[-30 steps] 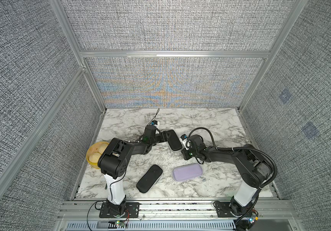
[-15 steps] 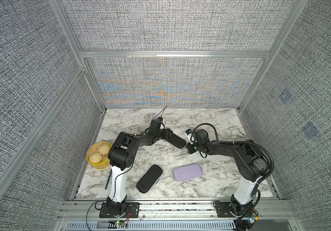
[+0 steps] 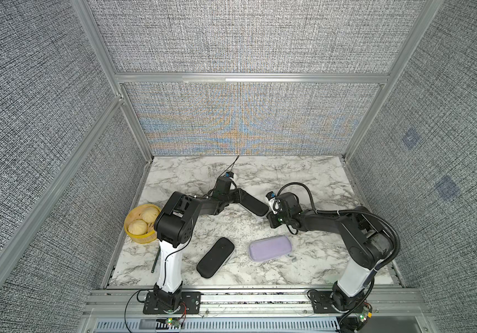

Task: Put umbrellas into zippered umbrella sleeves
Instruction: Place the umbrella sleeve at the center of the board.

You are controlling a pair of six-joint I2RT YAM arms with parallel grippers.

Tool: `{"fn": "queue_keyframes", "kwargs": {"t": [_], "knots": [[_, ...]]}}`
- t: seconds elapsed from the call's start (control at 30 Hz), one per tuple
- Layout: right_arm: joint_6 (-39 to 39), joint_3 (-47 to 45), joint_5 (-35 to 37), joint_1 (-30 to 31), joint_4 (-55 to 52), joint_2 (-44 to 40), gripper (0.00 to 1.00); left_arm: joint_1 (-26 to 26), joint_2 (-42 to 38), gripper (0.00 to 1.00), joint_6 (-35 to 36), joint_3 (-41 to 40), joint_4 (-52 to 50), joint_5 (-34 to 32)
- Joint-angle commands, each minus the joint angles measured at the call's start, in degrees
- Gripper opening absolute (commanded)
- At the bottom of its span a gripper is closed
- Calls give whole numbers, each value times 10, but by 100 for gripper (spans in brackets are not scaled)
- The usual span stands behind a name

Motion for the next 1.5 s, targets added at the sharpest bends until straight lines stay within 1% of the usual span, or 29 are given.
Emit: {"fn": "queue_keyframes", "kwargs": {"t": [0.0,0.07,0.17,0.27,0.43,0.57,0.67,0.83,0.87,0.97,1.03,1.13,1.2,1.27,1.33,1.37,1.4,1.47], "knots": [[30,-14,-9,12,-7,-8,0,-3,16,30,-15,-5,-75,-3],[34,-13,-9,27,-6,-9,0,-3,22,27,-22,-6,-73,-8],[38,-7,-6,49,-7,-7,0,-3,28,26,-27,-3,-77,-18],[45,-2,-6,67,0,-10,0,-4,27,24,-33,-6,-76,-23],[59,4,1,92,9,-15,0,-4,11,18,-49,-28,-59,-32],[70,22,4,100,22,-2,0,-4,-8,16,-57,-45,-46,-31],[66,55,11,99,13,21,0,-5,-21,13,-73,-75,-11,-9],[55,104,14,99,2,57,0,-13,-50,12,-86,-140,26,-8],[49,123,9,100,2,65,0,-14,-70,12,-88,-155,34,-6],[42,135,-13,100,10,73,0,-16,-84,12,-95,-187,54,2],[38,135,-12,100,7,70,0,-16,-88,13,-100,-202,66,12],[34,128,32,95,-18,59,0,-13,-102,19,-95,-217,64,3],[36,115,55,84,-28,49,0,-9,-118,29,-91,-226,60,-8],[39,91,62,73,-30,35,2,-5,-133,37,-84,-227,43,-17],[40,75,69,67,-33,18,3,4,-144,40,-74,-217,19,-15],[40,68,77,67,-37,9,5,10,-148,41,-70,-215,8,-14],[39,64,85,66,-45,1,8,14,-157,44,-70,-220,7,-15],[40,58,91,63,-59,-14,19,19,-173,57,-69,-231,5,-24]]}}
